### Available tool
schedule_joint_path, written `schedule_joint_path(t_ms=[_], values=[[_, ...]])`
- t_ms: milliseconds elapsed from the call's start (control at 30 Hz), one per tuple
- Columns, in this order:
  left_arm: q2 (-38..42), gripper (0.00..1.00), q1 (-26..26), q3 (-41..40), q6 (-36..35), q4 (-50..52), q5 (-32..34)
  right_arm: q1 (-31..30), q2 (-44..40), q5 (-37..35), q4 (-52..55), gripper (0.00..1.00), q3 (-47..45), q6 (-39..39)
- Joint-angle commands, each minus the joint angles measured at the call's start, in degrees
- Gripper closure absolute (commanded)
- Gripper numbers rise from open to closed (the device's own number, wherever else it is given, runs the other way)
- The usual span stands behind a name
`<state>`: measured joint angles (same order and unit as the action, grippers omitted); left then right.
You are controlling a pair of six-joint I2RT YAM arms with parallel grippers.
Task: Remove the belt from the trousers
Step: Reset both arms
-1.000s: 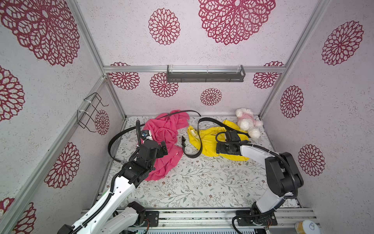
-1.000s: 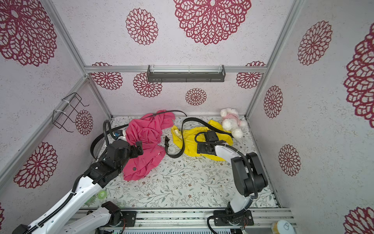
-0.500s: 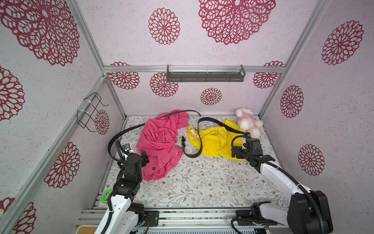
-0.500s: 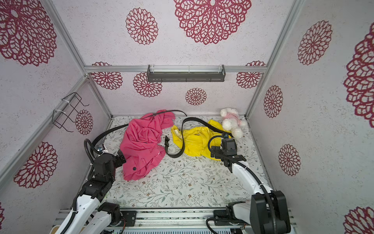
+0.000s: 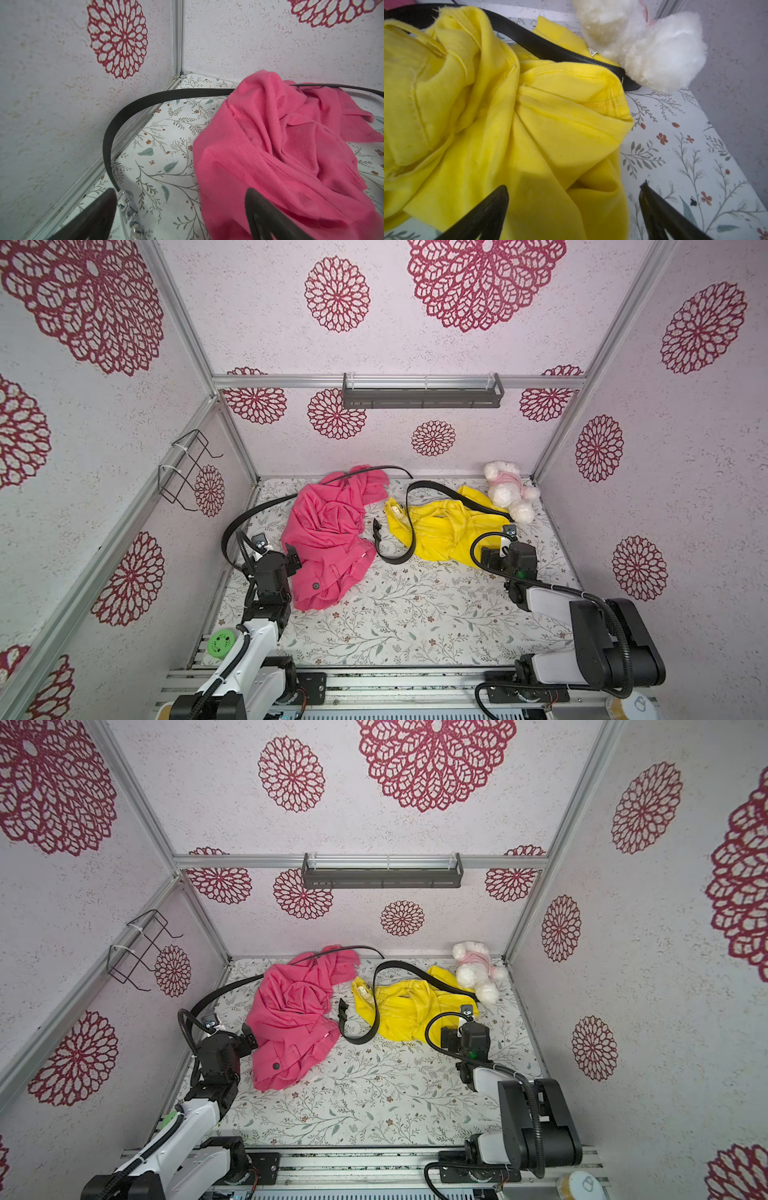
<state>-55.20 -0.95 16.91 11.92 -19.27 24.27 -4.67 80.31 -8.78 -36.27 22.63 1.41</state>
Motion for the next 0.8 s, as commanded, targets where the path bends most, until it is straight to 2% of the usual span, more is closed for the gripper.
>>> schedule_joint_path(t_ms=[0,100,233,400,500,767], values=[[-3.5,0.03,-0.9,-1.6,-2.8,-14.0,-2.5,1.6,1.4,1.4,-11.5,0.01,-0.4,1.5],[-9.8,0.03,-0.8,-1.2,-4.4,-20.6,-5.0,2.0,3.3,3.6,-16.1,0.01,-1.4,0.9],[-17.2,0.03,-0.9,-0.2,-7.1,-27.0,-4.4,2.6,4.0,3.6,-17.4,0.01,-1.9,0.4],[-25.3,0.03,-1.4,0.9,-7.1,-34.3,-6.9,2.7,4.4,2.8,-23.5,0.01,-5.2,0.1],[-30.1,0.03,-1.5,0.7,-7.3,-39.6,-6.1,2.7,5.5,2.5,-27.9,0.01,-7.0,0.3],[-32.7,0.03,-1.1,1.2,-6.8,-40.8,-5.6,2.0,6.8,-2.0,-31.9,0.01,-8.5,-0.7]])
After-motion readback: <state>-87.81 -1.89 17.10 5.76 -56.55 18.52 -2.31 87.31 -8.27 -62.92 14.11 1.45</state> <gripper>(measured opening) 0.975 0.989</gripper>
